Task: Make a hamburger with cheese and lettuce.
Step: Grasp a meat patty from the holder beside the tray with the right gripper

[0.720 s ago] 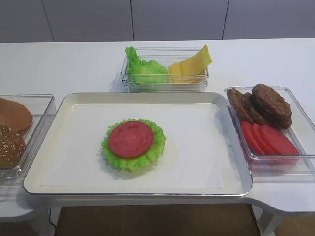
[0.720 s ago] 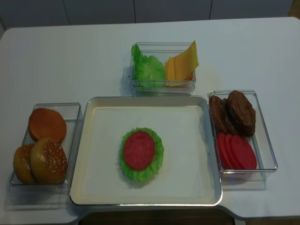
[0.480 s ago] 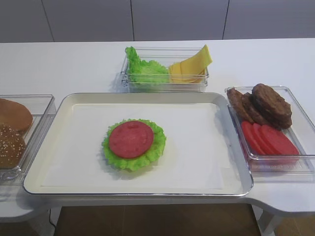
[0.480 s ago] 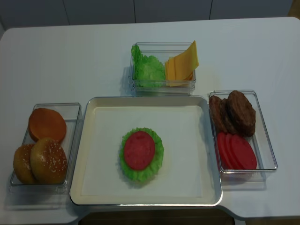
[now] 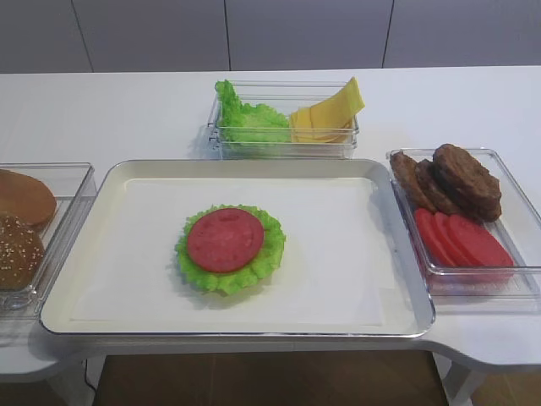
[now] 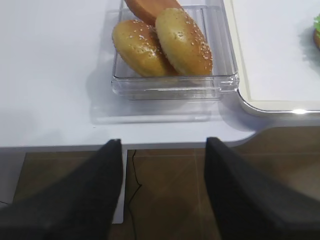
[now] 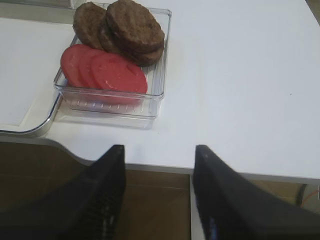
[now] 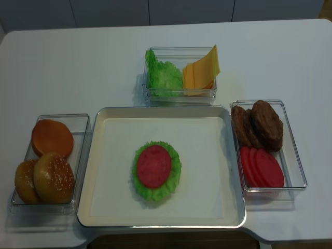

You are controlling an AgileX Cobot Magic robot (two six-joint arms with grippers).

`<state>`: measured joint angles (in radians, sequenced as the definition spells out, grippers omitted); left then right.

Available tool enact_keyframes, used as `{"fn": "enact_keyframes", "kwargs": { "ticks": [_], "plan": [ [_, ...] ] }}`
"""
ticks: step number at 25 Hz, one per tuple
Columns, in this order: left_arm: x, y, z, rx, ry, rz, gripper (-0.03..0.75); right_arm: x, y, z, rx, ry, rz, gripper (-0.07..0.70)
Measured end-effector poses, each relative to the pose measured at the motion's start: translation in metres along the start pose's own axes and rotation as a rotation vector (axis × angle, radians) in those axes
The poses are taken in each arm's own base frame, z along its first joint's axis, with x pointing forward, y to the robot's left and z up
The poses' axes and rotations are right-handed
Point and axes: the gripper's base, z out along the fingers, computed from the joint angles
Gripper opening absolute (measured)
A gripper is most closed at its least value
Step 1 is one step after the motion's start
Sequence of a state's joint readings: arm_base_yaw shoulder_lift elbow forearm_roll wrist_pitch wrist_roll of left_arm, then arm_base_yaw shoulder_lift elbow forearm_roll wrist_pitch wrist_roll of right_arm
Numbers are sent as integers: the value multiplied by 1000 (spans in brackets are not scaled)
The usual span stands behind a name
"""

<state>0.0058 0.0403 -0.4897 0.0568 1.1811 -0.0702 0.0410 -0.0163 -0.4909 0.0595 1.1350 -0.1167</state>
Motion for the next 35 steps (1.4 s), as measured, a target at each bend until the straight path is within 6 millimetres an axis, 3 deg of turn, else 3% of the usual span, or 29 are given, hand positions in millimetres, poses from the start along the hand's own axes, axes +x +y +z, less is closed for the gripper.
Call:
{"fn": "enact_keyframes", "kwargs": {
  "ticks": [10,13,18,22,26,30,35],
  "plan": [
    [0,0,0,0,0,0,391,0,-1,0,8,1,10,353],
    [0,0,0,0,0,0,391,-8,-1,-3,6,19,65,362],
    [0,0,0,0,0,0,391,-40,-4,-2,-2,94,130,425],
    [0,0,0,0,0,0,391,-62,-3,10,-41,169,177,452],
    [0,0,0,0,0,0,391,-78,-1,29,-86,162,219,454],
    [0,0,0,0,0,0,391,-93,3,39,-154,157,153,446],
    [0,0,0,0,0,0,391,-122,1,61,-186,257,128,402]
  ]
}}
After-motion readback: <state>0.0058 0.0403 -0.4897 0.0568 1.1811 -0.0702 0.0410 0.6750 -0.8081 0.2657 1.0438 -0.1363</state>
